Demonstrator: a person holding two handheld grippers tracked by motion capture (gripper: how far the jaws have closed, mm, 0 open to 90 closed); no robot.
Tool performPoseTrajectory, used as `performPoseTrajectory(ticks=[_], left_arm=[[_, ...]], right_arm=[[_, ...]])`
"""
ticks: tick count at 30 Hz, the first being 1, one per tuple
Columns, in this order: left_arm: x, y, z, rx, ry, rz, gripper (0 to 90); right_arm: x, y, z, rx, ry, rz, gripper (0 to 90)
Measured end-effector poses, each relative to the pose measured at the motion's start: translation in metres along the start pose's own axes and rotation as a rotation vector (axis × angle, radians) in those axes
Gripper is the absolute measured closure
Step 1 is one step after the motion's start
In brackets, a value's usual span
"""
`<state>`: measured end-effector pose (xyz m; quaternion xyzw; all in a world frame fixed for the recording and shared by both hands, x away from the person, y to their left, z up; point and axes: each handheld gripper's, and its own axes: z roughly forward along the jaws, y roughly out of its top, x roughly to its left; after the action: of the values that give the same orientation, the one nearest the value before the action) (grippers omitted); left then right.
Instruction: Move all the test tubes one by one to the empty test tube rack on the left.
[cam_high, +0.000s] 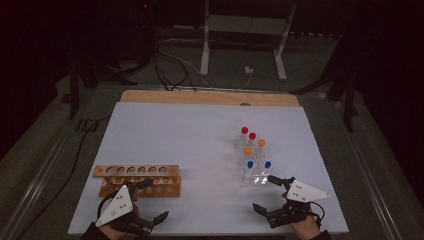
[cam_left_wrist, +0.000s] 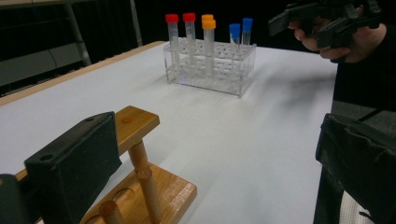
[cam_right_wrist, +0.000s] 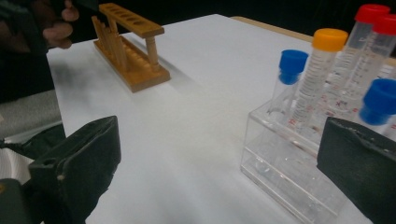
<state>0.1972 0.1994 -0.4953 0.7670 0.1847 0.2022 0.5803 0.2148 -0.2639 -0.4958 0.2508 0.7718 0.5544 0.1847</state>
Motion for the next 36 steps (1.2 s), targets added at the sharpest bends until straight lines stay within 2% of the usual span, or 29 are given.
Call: performPoseTrajectory(ticks=[1,2,3,7,10,15,21,23,25,26,27,30,34,36], left_arm=[[0.0,0.0,0.0,-0.002,0.0,-0.003,0.5],[0.0,0.0,0.0,0.002,0.002,0.001,0.5],[0.0,0.0,0.0,0.005,0.005,0.005,0.5],[0.0,0.0,0.0,0.0,0.001,0.003,0.5],[0.0,0.0,0.0,0.008,0.001,0.007,0.5],[0.0,0.0,0.0,0.012,0.002,0.01,0.5],[0.0,0.0,0.0,0.005,0.0,0.005,0.5],[0.0,0.0,0.0,0.003,-0.002,0.003,0.5],[0.0,0.0,0.001,0.007,-0.001,0.004,0.5],[0.0,0.0,0.002,0.011,-0.001,0.004,0.5],[0.0,0.0,0.002,0.011,-0.002,0.004,0.5],[-0.001,0.0,0.001,0.011,-0.002,0.005,0.5],[0.0,0.0,0.001,0.011,-0.005,0.006,0.5],[-0.001,0.0,0.002,0.012,-0.006,0.007,0.5]], right_arm=[[0.0,0.0,0.0,0.0,0.0,0.0,0.0],[0.001,0.001,-0.001,-0.001,-0.048,-0.018,0.0],[0.001,0.001,-0.001,0.001,-0.062,-0.019,0.0],[-0.003,0.0,-0.001,0.032,-0.049,0.016,0.0],[-0.006,-0.001,-0.001,0.053,-0.091,0.013,0.0],[-0.008,0.0,-0.004,0.057,-0.12,0.02,0.0],[-0.002,0.012,-0.01,0.037,-0.145,0.011,0.0],[-0.001,0.018,-0.014,0.016,-0.159,0.028,0.0],[-0.001,0.021,-0.015,0.013,-0.178,0.034,0.0],[-0.001,0.026,-0.018,0.018,-0.222,0.044,0.0],[-0.001,0.029,-0.018,0.023,-0.243,0.049,0.0],[-0.001,0.036,-0.02,0.016,-0.263,0.085,0.0],[0.001,0.045,-0.019,0.022,-0.306,0.085,0.0],[0.001,0.047,-0.018,0.026,-0.31,0.085,0.0]])
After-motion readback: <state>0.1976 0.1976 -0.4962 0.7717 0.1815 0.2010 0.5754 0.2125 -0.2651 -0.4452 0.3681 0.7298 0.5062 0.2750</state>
